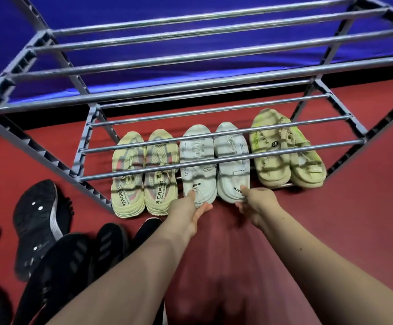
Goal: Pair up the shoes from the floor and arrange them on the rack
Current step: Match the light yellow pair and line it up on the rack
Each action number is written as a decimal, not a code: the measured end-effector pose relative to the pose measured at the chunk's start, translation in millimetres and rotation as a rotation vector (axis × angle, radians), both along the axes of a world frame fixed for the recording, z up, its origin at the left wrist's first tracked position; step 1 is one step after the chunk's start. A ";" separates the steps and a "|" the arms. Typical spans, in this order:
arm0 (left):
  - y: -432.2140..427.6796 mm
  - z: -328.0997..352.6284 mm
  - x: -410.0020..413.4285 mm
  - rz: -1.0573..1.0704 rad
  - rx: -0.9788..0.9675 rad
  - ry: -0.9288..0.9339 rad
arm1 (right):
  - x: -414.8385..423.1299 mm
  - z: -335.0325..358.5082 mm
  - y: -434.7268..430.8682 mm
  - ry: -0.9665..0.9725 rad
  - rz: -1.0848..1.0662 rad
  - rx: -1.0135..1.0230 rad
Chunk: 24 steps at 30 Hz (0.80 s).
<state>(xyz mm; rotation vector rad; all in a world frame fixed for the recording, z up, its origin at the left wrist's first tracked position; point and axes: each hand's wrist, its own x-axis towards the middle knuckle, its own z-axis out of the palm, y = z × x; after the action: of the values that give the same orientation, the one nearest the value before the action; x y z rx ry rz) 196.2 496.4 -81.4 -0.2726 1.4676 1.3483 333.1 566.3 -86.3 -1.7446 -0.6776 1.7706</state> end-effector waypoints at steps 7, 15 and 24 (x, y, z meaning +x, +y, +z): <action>-8.5 0.0 -1.4 0.004 -0.014 0.009 | 1.0 5.5 -0.2 -0.016 0.096 0.002; -19.5 12.8 33.6 -0.217 -0.255 0.145 | 50.8 10.4 19.6 -0.567 -0.147 0.256; 7.4 27.8 56.9 -0.440 -0.243 -0.003 | 57.9 5.6 48.8 -0.182 -0.203 0.124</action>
<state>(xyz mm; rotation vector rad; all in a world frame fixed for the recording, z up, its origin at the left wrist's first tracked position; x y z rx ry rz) 253.1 503.8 -53.7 -0.0956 1.5787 0.8192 391.0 615.0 -80.7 -1.8337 -0.6445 1.4175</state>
